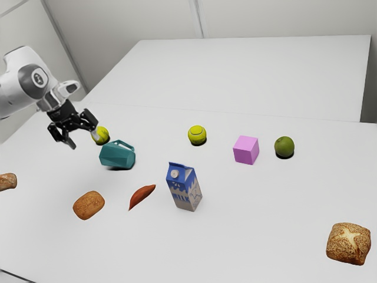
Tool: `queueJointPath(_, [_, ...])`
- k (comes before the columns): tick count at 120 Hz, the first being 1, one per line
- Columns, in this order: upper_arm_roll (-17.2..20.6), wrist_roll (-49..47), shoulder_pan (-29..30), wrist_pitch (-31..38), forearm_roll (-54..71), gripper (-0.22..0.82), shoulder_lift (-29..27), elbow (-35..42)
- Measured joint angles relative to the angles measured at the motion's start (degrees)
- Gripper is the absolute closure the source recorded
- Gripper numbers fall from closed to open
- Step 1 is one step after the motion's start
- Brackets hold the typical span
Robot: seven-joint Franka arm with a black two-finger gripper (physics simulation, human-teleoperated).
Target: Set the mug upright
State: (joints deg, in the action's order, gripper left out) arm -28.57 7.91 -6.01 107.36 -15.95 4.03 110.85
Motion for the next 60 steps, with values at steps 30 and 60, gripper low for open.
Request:
queueJointPath(30, [-1.0, 11.4, 1.4, 6.3, -14.5, 0.0, 4.7, 0.3])
queueJointPath(60, [-1.0, 23.1, 5.1, 8.3, -27.5, 0.0, 10.2, 0.8])
